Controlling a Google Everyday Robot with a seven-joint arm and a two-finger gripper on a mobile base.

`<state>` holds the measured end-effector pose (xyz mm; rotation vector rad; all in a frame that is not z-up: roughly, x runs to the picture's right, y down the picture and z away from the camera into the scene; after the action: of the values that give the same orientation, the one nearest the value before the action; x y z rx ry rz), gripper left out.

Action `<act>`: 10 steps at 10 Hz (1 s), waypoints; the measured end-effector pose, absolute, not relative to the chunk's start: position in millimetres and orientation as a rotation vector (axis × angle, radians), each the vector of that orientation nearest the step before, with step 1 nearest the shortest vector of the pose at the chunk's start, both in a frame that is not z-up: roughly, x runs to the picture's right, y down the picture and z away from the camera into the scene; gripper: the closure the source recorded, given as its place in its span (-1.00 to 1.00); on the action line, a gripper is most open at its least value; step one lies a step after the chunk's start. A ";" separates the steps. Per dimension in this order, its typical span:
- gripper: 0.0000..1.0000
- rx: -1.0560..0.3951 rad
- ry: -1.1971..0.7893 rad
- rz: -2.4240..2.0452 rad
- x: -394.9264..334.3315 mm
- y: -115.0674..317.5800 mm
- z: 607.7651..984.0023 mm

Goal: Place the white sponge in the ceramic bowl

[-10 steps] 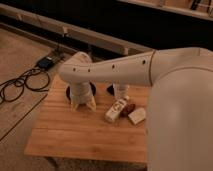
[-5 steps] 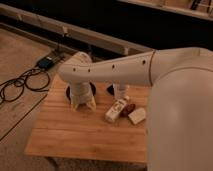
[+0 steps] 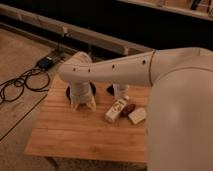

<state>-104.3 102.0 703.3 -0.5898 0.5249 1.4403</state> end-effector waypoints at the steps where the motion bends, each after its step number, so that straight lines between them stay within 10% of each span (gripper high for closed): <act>1: -0.30 -0.590 0.525 1.440 -104.3 102.0 703.4; 10: -0.30 -0.582 0.529 1.453 -99.0 101.5 707.2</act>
<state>-99.0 101.5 707.2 -0.5823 0.5295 1.4535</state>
